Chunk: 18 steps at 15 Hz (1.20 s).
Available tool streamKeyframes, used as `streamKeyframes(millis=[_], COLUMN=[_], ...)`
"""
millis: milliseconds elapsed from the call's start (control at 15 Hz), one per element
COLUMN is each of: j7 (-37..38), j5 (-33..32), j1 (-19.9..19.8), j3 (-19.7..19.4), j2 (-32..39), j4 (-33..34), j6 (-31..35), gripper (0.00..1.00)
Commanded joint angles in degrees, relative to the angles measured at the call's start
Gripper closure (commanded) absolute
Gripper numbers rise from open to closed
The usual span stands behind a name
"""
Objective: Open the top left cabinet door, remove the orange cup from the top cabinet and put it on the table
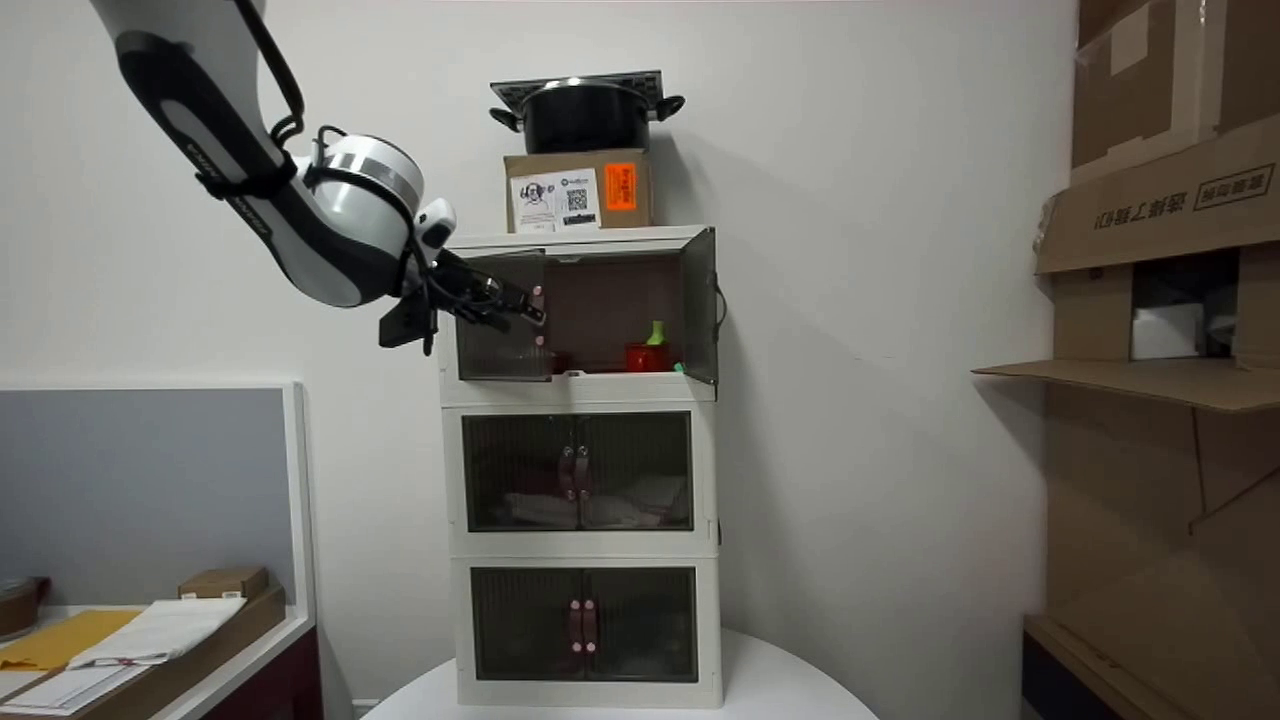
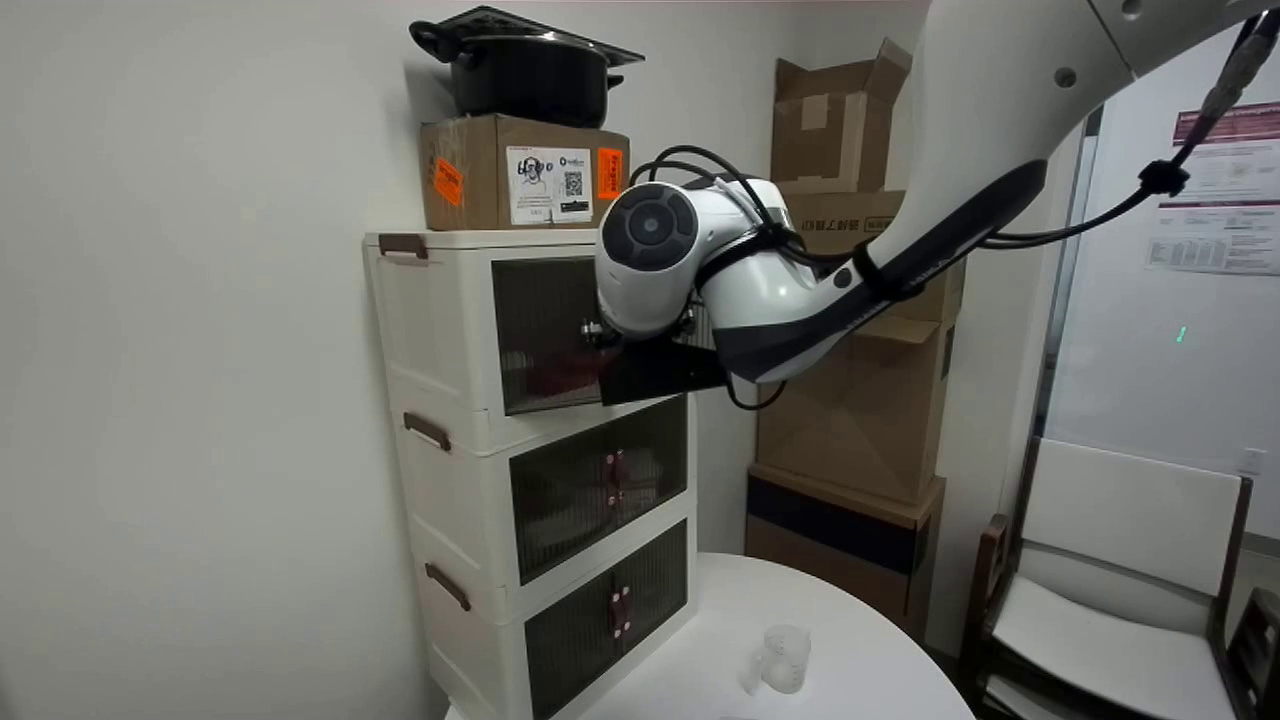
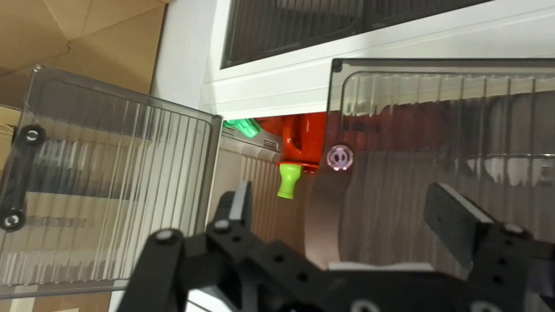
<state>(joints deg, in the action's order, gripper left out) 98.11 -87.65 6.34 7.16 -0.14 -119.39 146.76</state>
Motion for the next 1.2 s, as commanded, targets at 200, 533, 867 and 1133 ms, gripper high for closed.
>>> streamKeyframes(millis=[200, 533, 867, 1133], j7=[-8.0, -31.2, -52.9, -69.4], j5=[10.0, 30.9, 46.5, 54.7], j1=[-0.3, 1.7, 11.0, 16.8], j3=[-0.5, -0.4, -5.2, -10.3], j2=[-5.6, -15.5, -25.1, -28.5], j4=[-4.9, -15.3, -14.6, -4.8], j6=[14.1, 16.1, -4.2, -23.0], gripper=[0.0, 0.0, 0.0, 0.0])
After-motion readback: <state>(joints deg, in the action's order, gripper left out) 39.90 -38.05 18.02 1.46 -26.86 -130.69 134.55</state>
